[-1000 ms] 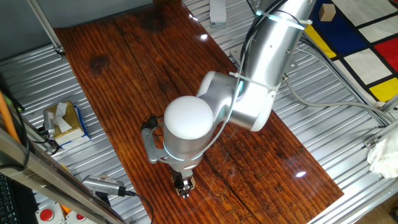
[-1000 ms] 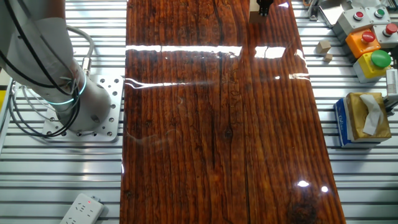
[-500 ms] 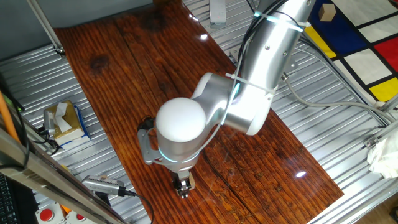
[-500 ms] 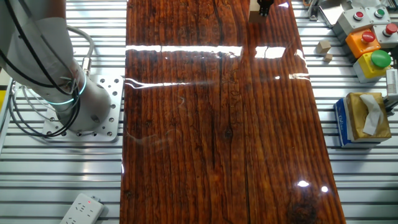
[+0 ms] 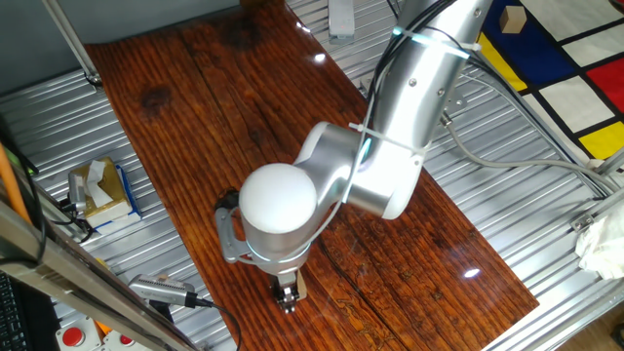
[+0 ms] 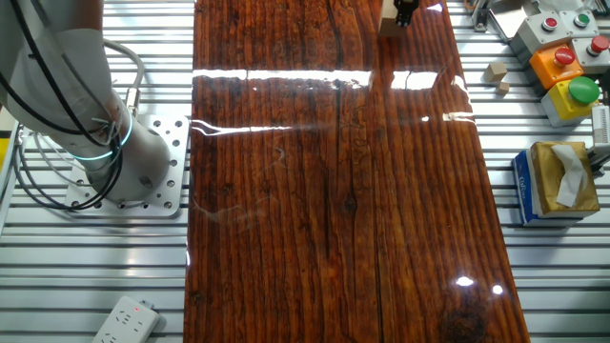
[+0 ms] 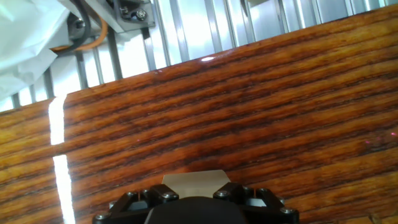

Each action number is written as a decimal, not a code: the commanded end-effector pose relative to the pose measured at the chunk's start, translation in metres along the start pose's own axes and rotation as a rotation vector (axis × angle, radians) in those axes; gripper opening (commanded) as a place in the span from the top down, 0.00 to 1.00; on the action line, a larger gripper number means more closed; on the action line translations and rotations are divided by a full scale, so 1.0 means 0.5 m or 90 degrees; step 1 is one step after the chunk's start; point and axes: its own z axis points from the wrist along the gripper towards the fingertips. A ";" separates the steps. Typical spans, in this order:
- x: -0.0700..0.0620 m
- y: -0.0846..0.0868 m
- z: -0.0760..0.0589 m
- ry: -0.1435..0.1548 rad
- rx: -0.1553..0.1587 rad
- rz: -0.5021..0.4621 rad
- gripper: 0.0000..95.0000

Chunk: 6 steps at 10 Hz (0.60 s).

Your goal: Pick up the small block on the left and move it to the right

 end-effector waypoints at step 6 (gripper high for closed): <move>0.005 0.004 0.020 -0.010 0.001 0.006 1.00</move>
